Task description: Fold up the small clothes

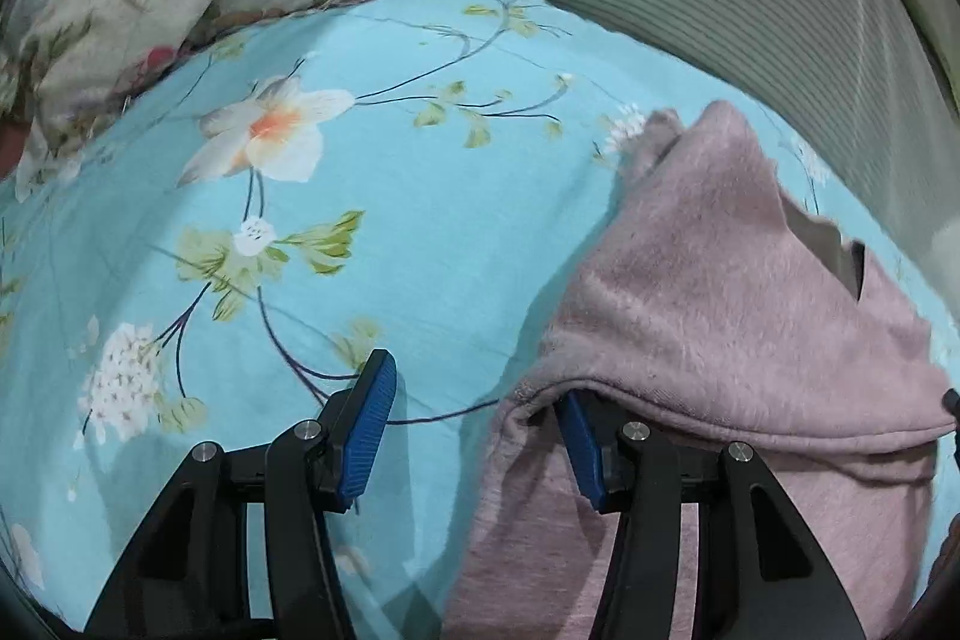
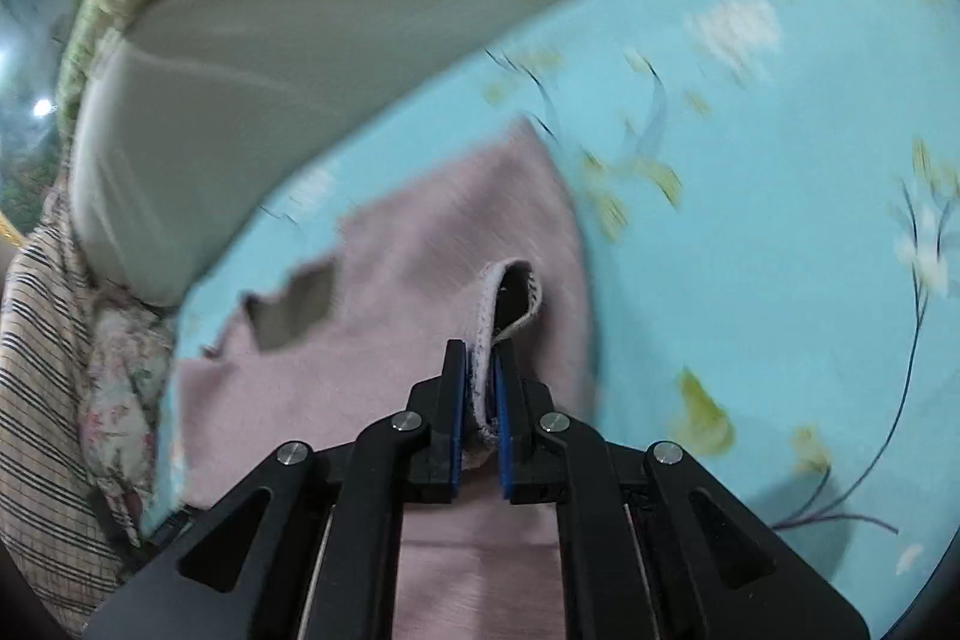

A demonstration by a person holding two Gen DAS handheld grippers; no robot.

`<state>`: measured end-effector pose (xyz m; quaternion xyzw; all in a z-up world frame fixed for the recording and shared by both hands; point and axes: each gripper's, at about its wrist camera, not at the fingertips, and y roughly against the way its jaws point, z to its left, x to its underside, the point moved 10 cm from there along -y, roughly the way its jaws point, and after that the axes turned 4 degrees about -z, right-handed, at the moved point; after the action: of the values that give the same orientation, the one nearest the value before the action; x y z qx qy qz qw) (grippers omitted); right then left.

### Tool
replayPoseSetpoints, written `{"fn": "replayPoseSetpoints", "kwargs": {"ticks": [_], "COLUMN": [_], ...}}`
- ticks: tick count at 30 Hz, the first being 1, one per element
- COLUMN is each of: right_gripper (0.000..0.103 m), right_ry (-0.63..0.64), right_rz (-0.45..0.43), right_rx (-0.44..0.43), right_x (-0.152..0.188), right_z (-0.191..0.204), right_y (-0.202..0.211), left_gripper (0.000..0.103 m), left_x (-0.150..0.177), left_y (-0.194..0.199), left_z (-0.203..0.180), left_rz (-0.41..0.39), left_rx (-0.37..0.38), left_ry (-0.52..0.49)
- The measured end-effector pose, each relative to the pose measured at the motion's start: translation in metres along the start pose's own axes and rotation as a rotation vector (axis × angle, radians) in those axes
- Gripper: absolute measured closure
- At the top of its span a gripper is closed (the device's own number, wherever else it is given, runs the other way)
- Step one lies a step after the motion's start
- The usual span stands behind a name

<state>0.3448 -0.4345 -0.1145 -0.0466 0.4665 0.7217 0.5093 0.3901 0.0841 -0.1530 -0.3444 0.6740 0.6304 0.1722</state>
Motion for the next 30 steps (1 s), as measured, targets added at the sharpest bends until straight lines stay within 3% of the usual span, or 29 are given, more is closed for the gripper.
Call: {"fn": "replayPoseSetpoints", "kwargs": {"ticks": [2,3,8,11,12,14,15,16,18,21,25,27,30], "right_gripper": [0.093,0.093,0.091,0.089,0.085,0.062,0.042,0.032,0.032,0.032,0.032,0.032,0.032], "right_ry": [0.001,0.008,0.086,0.134,0.164,0.216,0.247,0.286,0.365,0.420,0.496,0.518,0.577], "right_rz": [-0.001,-0.009,0.058,-0.003,-0.040,-0.087,-0.101,-0.100,-0.031,0.156,0.362,0.490,0.692], "right_rx": [-0.007,-0.008,0.077,0.130,0.127,0.087,0.047,-0.002,-0.096,-0.312,-0.471,-0.485,-0.426], "right_x": [0.004,0.003,0.010,0.006,0.003,-0.002,-0.003,-0.003,0.006,0.027,0.045,0.058,0.089], "right_z": [-0.001,0.000,-0.003,0.005,0.016,0.046,0.065,0.088,0.136,0.218,0.315,0.343,0.355], "right_y": [0.000,0.002,-0.001,0.022,0.033,0.048,0.051,0.050,0.031,-0.019,-0.102,-0.148,-0.197], "left_gripper": [0.053,0.059,0.060,0.060,0.059,0.058,0.058,0.058,0.058,0.058,0.057,0.057,0.057], "left_x": [0.001,0.002,0.003,0.007,0.008,0.008,0.008,0.008,0.009,0.010,0.010,0.010,0.010], "left_y": [0.001,0.003,0.001,0.003,0.003,0.003,0.003,0.004,0.006,0.008,0.008,0.008,0.009], "left_z": [-0.004,-0.003,0.004,0.001,0.003,0.007,0.009,0.009,0.009,0.009,0.012,0.014,0.014], "left_rz": [-0.006,-0.011,0.001,-0.007,-0.009,-0.013,-0.014,-0.018,-0.028,-0.042,-0.044,-0.045,-0.050], "left_rx": [-0.023,-0.032,-0.022,-0.027,-0.020,-0.003,0.007,0.012,0.011,0.008,0.050,0.073,0.096], "left_ry": [-0.035,-0.038,0.002,-0.036,-0.029,0.004,0.023,0.034,0.044,0.049,0.084,0.104,0.116]}}
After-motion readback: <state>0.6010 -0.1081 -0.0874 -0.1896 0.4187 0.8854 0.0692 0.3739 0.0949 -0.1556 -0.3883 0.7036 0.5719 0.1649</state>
